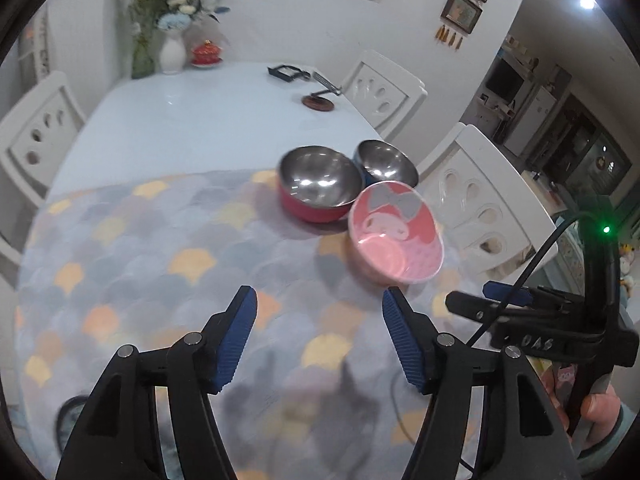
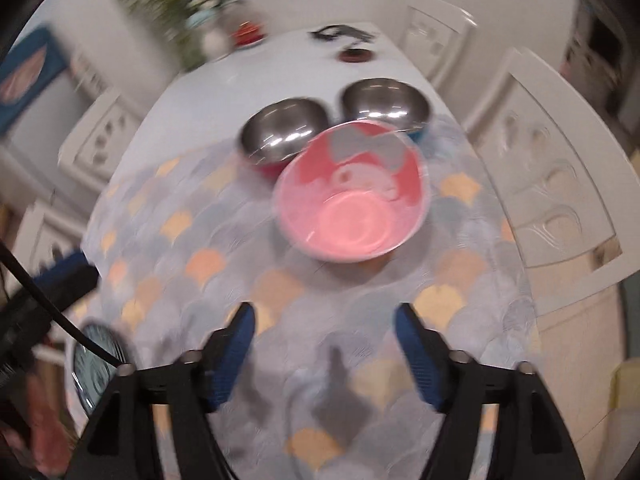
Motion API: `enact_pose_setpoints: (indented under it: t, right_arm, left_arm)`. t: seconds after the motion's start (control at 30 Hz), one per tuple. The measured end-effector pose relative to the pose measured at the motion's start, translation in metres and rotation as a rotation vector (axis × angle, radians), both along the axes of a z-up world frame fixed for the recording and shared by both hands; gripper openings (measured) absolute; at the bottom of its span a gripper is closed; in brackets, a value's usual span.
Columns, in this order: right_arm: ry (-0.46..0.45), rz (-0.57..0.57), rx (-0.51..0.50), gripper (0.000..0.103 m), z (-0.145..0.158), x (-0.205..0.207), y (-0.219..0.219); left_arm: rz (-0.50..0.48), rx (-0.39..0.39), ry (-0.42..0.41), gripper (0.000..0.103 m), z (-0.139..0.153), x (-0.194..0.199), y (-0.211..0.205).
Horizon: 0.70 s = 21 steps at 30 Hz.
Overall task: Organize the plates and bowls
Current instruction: 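Move both tools to the pink cartoon bowl and grip its rim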
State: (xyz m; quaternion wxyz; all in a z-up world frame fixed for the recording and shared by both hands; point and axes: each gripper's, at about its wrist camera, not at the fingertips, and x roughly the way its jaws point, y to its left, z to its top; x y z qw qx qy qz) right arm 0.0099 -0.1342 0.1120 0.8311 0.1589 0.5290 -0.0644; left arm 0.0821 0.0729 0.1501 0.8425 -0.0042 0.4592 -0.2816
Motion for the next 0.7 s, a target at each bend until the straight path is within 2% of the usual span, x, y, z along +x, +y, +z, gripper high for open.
enact_pose_setpoints:
  t: [0.13,0.27,0.37,0.43,0.53,0.6,0.7]
  right_arm:
    - [0.013,-0.066,0.038,0.074,-0.010,0.021,-0.050]
    - [0.032,-0.077,0.057,0.074,-0.027,0.044,-0.079]
    - [0.048,-0.039,0.047,0.074,-0.044,0.064,-0.090]
    - [0.056,-0.009,0.045,0.073,-0.055,0.073,-0.094]
    - [0.073,0.048,0.053,0.058,-0.072,0.086,-0.095]
    - [0.092,0.083,0.061,0.048,-0.085,0.094,-0.095]
    - [0.107,0.112,0.072,0.039,-0.097,0.100,-0.096]
  left_arm:
    - [0.013,-0.047,0.098,0.063,-0.022,0.026,-0.038]
    - [0.039,-0.038,0.144,0.058,-0.046,0.047,-0.068]
    - [0.069,-0.032,0.174,0.039,-0.065,0.060,-0.086]
    - [0.090,-0.029,0.202,0.036,-0.076,0.067,-0.094]
    - [0.104,-0.036,0.236,0.034,-0.090,0.073,-0.101]
    - [0.110,-0.026,0.249,0.022,-0.098,0.074,-0.107]
    - [0.121,-0.016,0.255,0.016,-0.104,0.072,-0.112]
